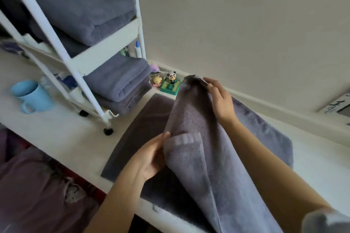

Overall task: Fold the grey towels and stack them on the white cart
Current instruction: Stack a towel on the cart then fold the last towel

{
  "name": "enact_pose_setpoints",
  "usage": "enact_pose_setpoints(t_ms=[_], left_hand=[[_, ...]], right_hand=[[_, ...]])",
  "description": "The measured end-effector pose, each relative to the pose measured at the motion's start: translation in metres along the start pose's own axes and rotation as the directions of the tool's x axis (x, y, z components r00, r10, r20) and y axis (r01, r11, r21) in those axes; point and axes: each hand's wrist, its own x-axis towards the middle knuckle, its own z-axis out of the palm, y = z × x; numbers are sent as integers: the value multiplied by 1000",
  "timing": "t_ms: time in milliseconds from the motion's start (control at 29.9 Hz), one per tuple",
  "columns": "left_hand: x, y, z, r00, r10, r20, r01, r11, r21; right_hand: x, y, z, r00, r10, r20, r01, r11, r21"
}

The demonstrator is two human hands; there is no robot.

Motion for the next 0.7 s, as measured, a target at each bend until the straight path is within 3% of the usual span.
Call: enact_pose_setpoints(t_ms=[67, 167, 234, 301, 401, 501, 568, 601, 634, 701], left_hand=[[1, 24, -26, 989, 75, -124, -71, 997, 34], [25, 37, -81, 913, 188, -363, -76, 951, 300], [45, 25, -105, 850, 290, -441, 34, 804, 594], [59, 12, -121, 819, 341, -462, 157, 641, 752], [63, 5, -132, 744, 463, -482, 171, 566, 807], [48, 7, -117, 643, 630, -435, -46, 599, 799], [51, 9, -119, 571, 664, -482, -145, 659, 738], [57, 9, -125, 551, 667, -502, -137, 665, 734], [64, 9, -133, 540, 670, -509, -73, 639, 766], [81, 11, -151, 548, 677, -491, 91, 536, 839]], right_hand=[[19, -1, 38, 999, 7, 53, -6, 1000, -22], [43, 20, 101, 971, 154, 184, -94, 948, -303], [47, 47, 120, 920, 282, 272, -127, 872, -472], [46, 72, 131, 895, 330, 300, -112, 818, -564], [44, 84, 145, 948, 244, 203, -86, 813, -576], [50, 72, 154, 1000, 5, 4, -2, 839, -544], [65, 68, 166, 959, -261, -114, 137, 774, -619], [74, 71, 172, 941, -316, -121, 168, 747, -644], [83, 76, 178, 957, -280, -80, 165, 748, -643], [99, 93, 193, 991, -36, 126, 105, 794, -598]])
